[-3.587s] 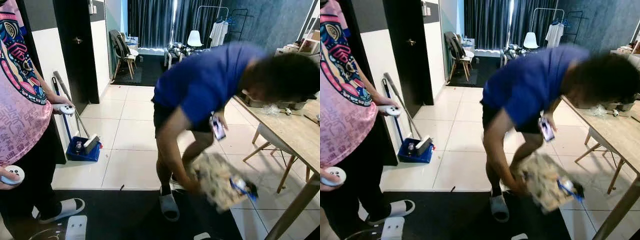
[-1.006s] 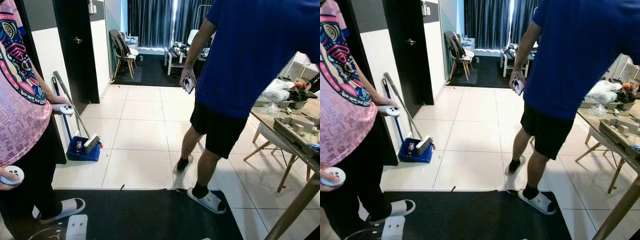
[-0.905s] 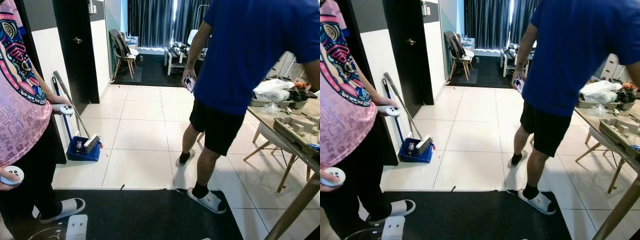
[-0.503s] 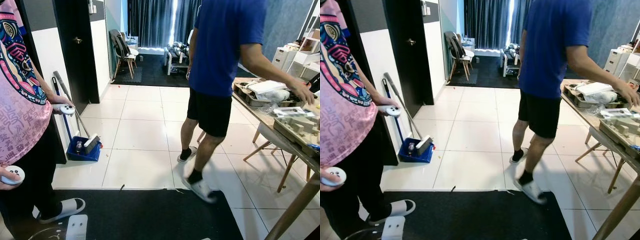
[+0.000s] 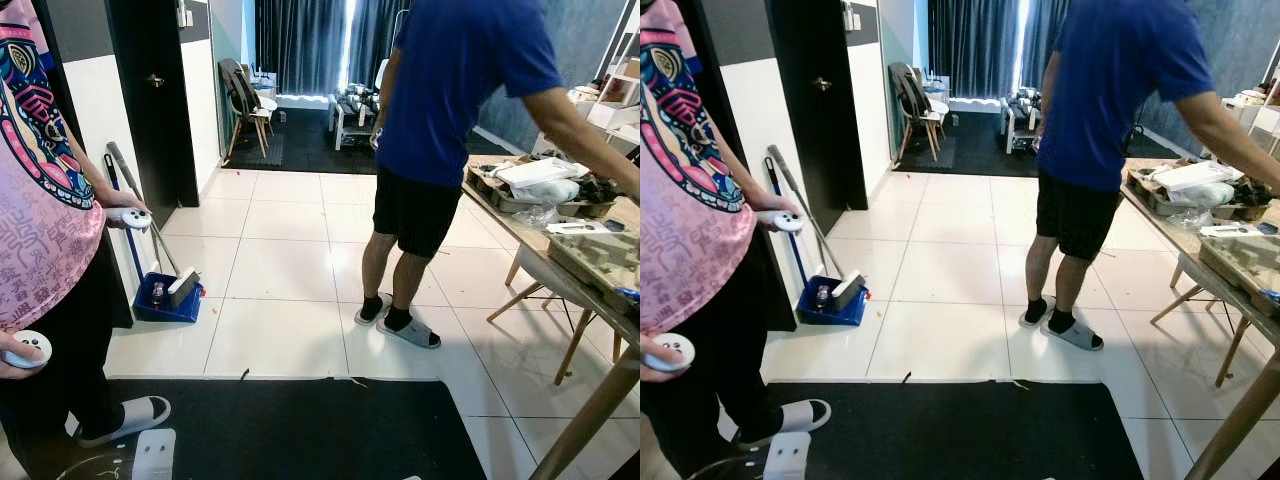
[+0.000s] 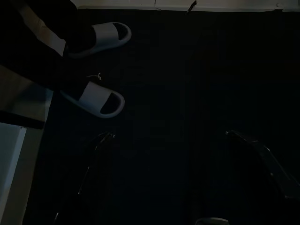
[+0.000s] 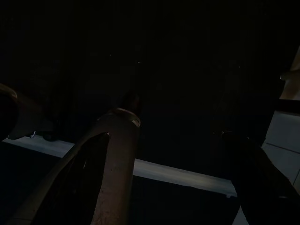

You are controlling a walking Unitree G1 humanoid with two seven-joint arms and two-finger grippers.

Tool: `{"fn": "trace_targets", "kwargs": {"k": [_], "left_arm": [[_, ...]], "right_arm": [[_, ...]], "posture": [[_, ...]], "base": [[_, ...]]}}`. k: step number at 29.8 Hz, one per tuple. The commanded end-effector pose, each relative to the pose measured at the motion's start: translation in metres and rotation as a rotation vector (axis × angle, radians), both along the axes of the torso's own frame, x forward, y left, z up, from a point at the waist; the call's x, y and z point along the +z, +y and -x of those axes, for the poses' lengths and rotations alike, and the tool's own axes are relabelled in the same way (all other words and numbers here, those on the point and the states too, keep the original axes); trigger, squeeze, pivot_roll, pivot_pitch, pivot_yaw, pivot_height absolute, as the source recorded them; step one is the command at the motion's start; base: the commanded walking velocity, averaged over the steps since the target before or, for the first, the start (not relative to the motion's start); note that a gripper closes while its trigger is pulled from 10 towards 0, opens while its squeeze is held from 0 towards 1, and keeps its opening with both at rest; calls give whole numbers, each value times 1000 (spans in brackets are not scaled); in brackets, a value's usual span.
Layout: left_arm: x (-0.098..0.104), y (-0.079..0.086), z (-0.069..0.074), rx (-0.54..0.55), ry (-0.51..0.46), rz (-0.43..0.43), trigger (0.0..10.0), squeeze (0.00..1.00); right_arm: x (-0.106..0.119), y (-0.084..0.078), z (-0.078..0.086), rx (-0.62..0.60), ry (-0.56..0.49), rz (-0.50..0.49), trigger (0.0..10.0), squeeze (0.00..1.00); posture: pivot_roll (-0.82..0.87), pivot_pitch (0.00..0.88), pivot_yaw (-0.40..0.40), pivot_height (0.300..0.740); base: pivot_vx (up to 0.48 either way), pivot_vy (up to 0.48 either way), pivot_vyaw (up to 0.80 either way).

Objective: Picking trash to rubbish bin

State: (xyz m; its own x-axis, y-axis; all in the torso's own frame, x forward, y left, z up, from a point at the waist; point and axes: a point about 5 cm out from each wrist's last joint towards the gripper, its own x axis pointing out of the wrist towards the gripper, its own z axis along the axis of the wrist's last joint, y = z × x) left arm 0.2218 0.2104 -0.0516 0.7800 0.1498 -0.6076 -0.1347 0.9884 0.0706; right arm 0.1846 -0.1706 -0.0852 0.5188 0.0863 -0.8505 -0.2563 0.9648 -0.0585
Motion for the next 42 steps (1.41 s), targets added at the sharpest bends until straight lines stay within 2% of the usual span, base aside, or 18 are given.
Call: {"fn": "trace_targets", "kwargs": {"k": [1, 42], "left_arm": [[-1, 2, 1, -16, 13, -18, 10000, 0], [-1, 2, 1, -25, 19, -21, 10000, 0]], "right_arm": [[-1, -3, 2, 2, 3, 7, 10000, 0], [1, -2, -2, 2, -2, 5, 10000, 0]], "posture": [[59, 0, -22, 740], [58, 0, -18, 740]], "base": [[0, 0, 0], [0, 0, 0]]}}
